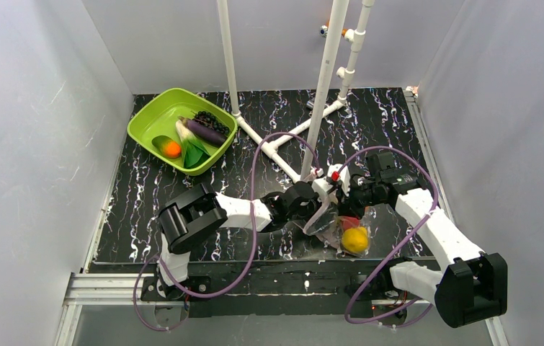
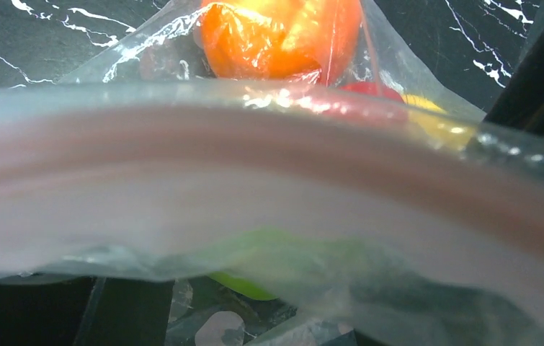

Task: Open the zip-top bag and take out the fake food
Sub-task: Pick up the fake fruit from the zipper food storage bag.

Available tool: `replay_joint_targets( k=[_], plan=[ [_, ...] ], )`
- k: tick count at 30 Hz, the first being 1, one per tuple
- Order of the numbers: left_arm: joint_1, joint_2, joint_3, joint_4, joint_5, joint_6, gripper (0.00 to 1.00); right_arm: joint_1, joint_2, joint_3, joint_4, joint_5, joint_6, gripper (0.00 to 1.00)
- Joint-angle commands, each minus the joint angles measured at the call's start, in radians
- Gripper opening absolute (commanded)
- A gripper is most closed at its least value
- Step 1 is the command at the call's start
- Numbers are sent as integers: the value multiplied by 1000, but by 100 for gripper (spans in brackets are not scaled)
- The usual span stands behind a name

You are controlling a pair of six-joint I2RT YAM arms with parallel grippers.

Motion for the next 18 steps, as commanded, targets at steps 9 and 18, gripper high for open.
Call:
replay_joint_targets(
  k=[9,18],
  plan=[
    [-10,-264,-92,-124,-8,-12,1,-41,-31,10,21,-77,8,1],
    [-9,-398,-142,-203,-44,-50,0,-42,-26,6,19,-79,5,1]
  ],
)
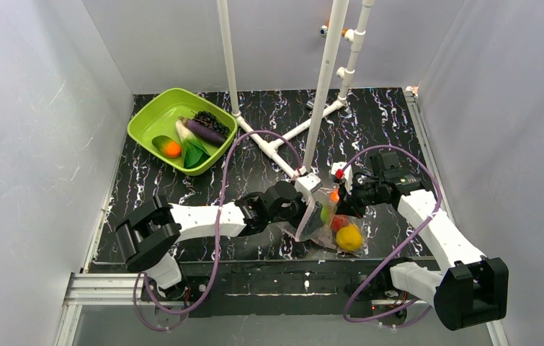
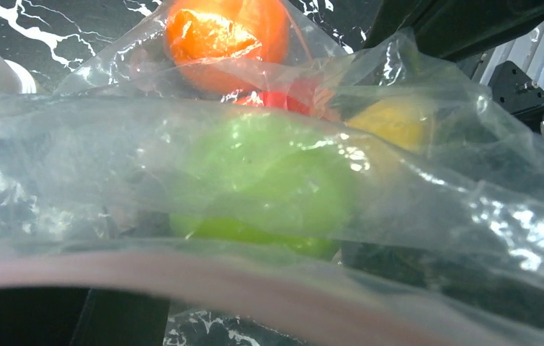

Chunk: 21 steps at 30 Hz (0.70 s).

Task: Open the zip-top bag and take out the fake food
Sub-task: Pick up the fake fruit from the zipper food storage bag.

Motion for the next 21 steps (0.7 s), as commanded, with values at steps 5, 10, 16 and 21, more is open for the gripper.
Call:
replay_joint_targets(
  k=[5,10,16,21],
  plan=[
    [-8,-137,-12,-65,-38,-13,0,-3,-9,4,16,-17,0,1],
    [-8,-175,-11,-102,-42,-12,0,-4,-12,3,14,-19,-1,1],
    [-8,-189,-19,-111,-10,-15,0,-5,-10,1,14,-25,-1,1],
    [-6,-185,-19,-127,12,-10,0,-5,-3,1,13,-32,-1,1]
  ],
)
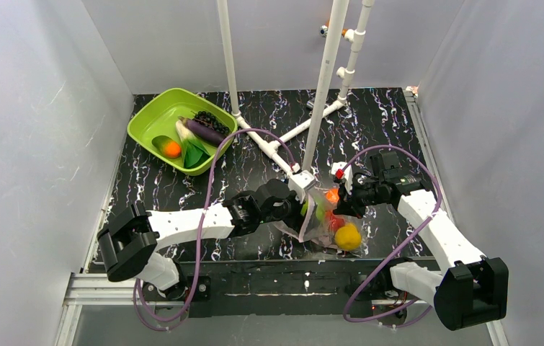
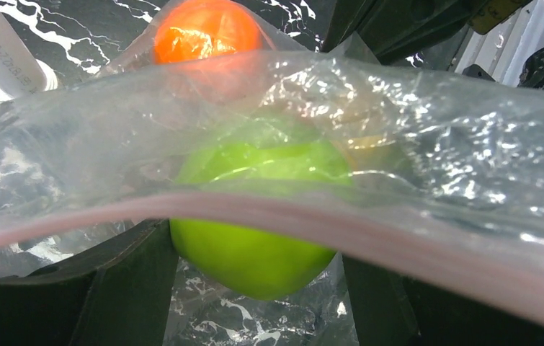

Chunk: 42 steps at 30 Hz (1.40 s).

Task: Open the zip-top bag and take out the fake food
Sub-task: Pick up the fake fruit from the zipper food storage bag.

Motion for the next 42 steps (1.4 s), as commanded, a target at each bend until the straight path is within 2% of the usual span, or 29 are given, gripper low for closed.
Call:
replay_joint_targets(
  k=[1,12,26,32,42],
  plan=[
    [-2,-46,-5,-25,28,8,0,-4,0,1,12,-28,-1,1],
    [42,-73,33,-133,41,-45,0,-4,25,3,19,-11,9,1],
    [196,-196,-16,-63,246,-231,0,-2,31,1,20,-10,11,1],
    [233,-235,-15,-100,302,-225,0,-3,32,0,23,-6,12,1],
    [252,-268,84,-364,298,-79,0,-3,38,0,26,1,15,1]
  ],
)
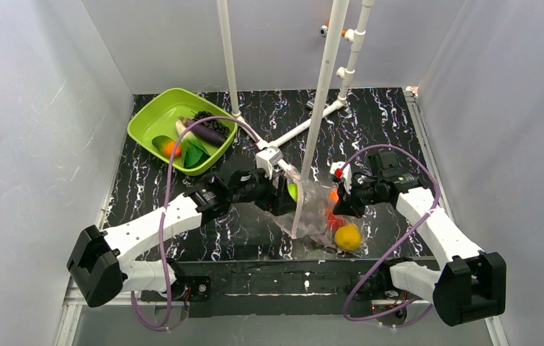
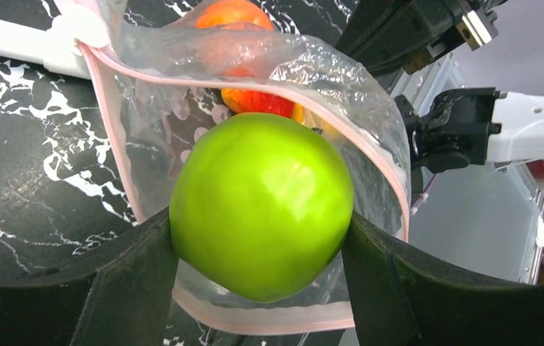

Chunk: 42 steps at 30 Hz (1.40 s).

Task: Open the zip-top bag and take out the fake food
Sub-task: Pick up the fake fruit from the zipper food storage bag.

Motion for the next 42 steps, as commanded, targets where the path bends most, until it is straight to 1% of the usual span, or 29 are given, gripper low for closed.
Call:
replay_joint_targets(
  k=[1,6,9,23,31,42],
  plan=[
    [8,-36,72,-130,28,83,0,-2,10,0,20,-4,10,1],
    [8,-40,103,-202,51,141,0,-2,10,0,20,0,11,1],
    [9,-49,127,-265,42,178,0,-3,10,0,19,1,10,1],
    [12,-140,163,-449,-94,304,0,-3,6,0,19,5,10,1],
    [18,-183,172,-502,-160,348,0,-3,7,0,20,7,10,1],
    [26,-225,164,-516,-232,373,0,-3,7,0,19,9,11,1]
  ],
)
